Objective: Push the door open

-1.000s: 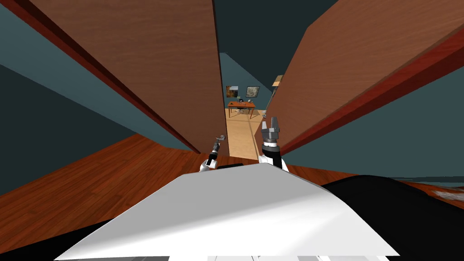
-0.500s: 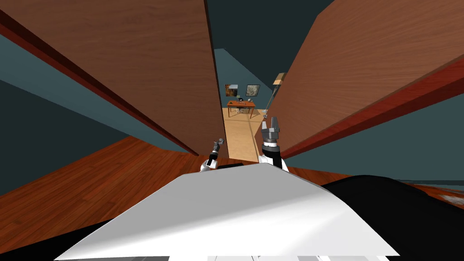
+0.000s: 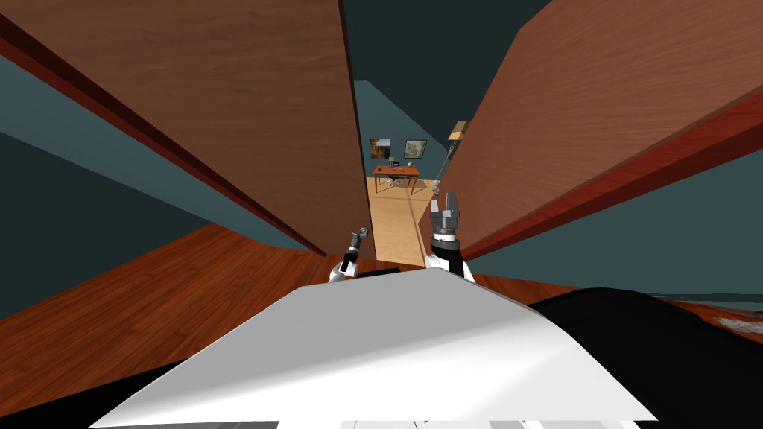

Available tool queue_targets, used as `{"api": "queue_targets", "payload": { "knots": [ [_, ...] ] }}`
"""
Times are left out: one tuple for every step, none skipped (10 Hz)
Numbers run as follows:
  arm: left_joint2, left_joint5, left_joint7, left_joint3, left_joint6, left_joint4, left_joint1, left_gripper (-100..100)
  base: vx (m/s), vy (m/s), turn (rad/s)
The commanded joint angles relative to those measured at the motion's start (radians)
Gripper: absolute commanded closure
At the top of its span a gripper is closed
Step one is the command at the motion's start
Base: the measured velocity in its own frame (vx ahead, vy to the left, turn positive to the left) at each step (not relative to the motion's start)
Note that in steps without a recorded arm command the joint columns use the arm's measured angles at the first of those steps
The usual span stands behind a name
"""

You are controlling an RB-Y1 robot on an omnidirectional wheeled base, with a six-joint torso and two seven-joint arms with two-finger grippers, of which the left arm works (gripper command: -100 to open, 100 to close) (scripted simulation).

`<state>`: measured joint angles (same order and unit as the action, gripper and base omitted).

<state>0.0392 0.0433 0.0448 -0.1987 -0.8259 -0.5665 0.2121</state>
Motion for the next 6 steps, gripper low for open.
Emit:
{"api": "queue_targets", "payload": {
  "knots": [
    [0.010,0.006,-0.004,0.012,0.000,0.001,0.000,100,0.082,-0.054,0.019],
    [0.014,0.010,-0.007,0.019,0.000,0.002,0.000,100,0.118,-0.082,0.053],
    [0.014,0.010,-0.007,0.019,0.000,0.002,0.000,100,0.102,-0.065,0.026],
    [0.014,0.010,-0.007,0.019,0.000,0.002,0.000,100,0.059,-0.026,-0.003],
    [0.023,0.017,-0.012,0.034,0.001,0.003,0.000,100,0.123,-0.065,0.019],
    [0.025,0.020,-0.013,0.038,0.001,0.003,0.000,100,0.162,-0.080,0.026]
  ]
}}
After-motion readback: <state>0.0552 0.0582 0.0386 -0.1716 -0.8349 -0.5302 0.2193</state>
